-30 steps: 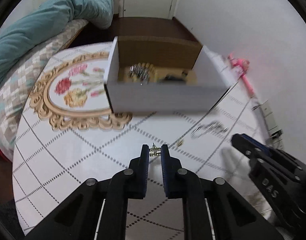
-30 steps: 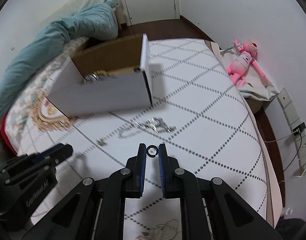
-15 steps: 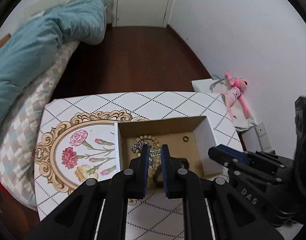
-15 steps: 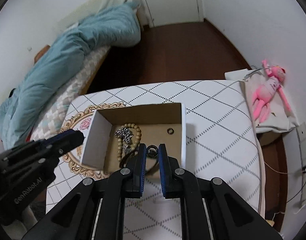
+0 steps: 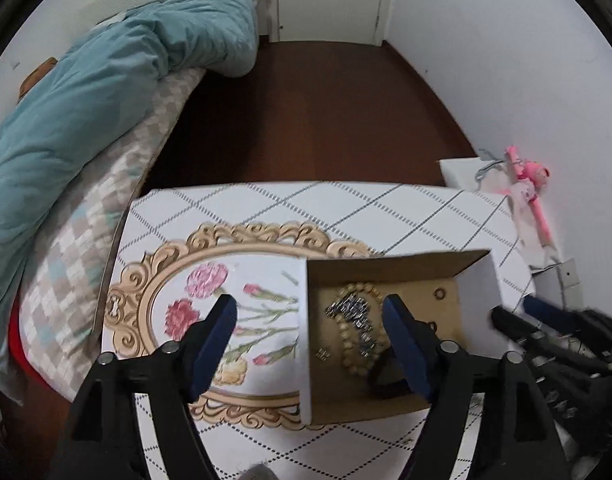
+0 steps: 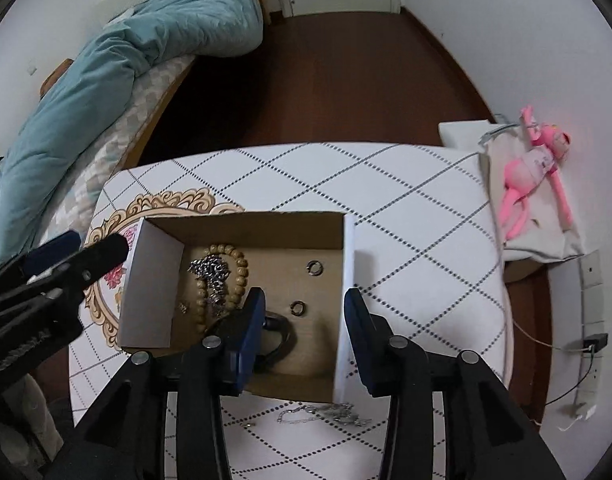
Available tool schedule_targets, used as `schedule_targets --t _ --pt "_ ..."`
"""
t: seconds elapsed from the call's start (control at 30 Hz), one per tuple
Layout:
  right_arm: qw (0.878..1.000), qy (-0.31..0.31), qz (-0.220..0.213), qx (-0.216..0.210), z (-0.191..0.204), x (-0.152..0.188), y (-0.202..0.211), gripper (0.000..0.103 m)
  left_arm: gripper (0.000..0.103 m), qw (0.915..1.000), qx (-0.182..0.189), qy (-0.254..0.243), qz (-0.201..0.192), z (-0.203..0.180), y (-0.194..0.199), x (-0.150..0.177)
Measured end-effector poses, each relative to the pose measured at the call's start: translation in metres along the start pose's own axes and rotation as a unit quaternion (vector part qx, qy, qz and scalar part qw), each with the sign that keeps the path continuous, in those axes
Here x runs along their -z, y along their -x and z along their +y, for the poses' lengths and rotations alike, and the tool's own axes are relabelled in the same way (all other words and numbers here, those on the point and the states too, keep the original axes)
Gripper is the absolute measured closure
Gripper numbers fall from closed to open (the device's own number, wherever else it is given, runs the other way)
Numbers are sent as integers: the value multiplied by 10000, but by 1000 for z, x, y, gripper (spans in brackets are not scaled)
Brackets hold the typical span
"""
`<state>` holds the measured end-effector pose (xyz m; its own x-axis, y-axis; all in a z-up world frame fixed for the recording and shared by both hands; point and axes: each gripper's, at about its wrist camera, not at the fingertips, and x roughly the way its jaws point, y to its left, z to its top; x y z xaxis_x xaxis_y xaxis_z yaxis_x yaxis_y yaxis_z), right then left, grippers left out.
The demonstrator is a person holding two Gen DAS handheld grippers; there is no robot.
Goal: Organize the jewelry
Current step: 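Carry the earring and ring into the white box and open both tools, then withdraw both tools from the box toward the silver chain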
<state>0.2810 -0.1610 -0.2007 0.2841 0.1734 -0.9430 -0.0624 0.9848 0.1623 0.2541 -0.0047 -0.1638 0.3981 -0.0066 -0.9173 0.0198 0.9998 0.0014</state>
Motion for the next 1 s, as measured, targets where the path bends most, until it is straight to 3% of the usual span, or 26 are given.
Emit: schedule_targets --t 0.1,0.17,0.2,0.27,0.43,0.8,1.0 --pt "9989 98 -143 431 1 4 6 50 10 10000 -70 47 23 3 -4 11" --pt "9976 149 -200 643 -1 9 8 33 1 9999 -85 46 -27 2 -5 16" --pt "9970 168 -212 728 -2 11 8 29 0 9999 -122 3 -72 1 -5 20" --pt "9959 201 -196 858 -3 15 6 8 0 9998 -183 -21 -115 0 -5 24" --pt "9951 191 -254 934 -5 23 12 0 0 9995 -183 96 -244 3 6 27" --pt "9939 101 -795 752 0 35 69 0 0 9977 -92 119 -661 -4 56 34" --pt "9943 -3 -821 687 -3 56 86 0 0 9977 -188 33 -648 -8 62 64"
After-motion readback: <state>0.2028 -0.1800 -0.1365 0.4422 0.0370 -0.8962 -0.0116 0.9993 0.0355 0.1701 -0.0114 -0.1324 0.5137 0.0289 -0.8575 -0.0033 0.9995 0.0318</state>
